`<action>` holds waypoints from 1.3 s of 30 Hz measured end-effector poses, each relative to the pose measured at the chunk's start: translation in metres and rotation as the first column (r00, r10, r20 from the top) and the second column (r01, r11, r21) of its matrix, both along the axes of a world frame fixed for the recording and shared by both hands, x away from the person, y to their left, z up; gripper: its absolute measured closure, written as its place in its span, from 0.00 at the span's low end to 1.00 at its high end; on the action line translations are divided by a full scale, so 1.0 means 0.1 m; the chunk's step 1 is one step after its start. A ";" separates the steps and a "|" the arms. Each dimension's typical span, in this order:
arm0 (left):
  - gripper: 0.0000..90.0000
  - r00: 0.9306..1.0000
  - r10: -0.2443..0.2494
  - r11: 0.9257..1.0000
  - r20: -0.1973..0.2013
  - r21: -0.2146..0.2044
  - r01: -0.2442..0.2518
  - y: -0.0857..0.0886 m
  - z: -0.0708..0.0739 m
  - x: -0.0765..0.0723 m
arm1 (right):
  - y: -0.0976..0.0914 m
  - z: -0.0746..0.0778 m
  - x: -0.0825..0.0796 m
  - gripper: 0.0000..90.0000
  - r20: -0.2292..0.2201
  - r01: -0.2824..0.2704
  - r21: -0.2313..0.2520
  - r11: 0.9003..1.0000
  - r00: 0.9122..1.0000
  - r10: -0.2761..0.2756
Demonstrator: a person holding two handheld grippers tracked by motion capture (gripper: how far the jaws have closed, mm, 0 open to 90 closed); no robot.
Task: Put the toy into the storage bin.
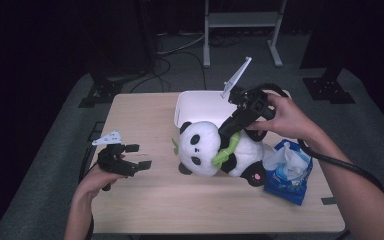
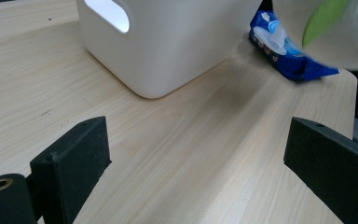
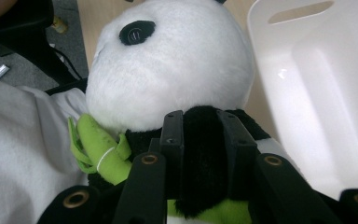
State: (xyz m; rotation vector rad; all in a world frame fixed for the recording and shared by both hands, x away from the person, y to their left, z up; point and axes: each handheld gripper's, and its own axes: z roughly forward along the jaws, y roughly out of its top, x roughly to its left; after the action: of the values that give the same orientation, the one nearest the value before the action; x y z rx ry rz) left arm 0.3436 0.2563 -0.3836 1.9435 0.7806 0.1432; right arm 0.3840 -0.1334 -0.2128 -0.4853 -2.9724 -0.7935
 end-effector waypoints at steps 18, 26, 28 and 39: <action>0.06 0.999 0.042 0.999 -0.016 -0.018 -0.042 0.14 -0.05 0.05 | -0.11 0.42 0.77 0.81 0.001 0.076 -0.016 0.997 0.997 -0.076; 0.04 0.998 0.064 0.998 -0.028 -0.017 -0.065 0.20 -0.08 0.06 | -0.07 0.33 1.21 0.81 -0.017 0.086 -0.041 0.995 0.996 -0.087; 0.04 0.997 0.069 0.997 -0.032 -0.016 -0.069 0.21 -0.08 0.06 | -0.05 0.28 1.29 0.81 -0.020 0.089 -0.053 0.995 0.996 -0.091; 0.04 0.996 0.085 0.996 -0.036 -0.019 -0.085 0.26 -0.10 0.06 | 0.11 -0.10 1.61 0.81 -0.055 0.092 -0.108 0.990 0.994 -0.098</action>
State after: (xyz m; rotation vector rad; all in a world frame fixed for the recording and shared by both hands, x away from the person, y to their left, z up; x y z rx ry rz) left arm 0.3500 0.2824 -0.3932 1.8982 0.8851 0.1525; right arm 0.5452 -0.1226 -0.2223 -0.6482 -2.9655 -0.6191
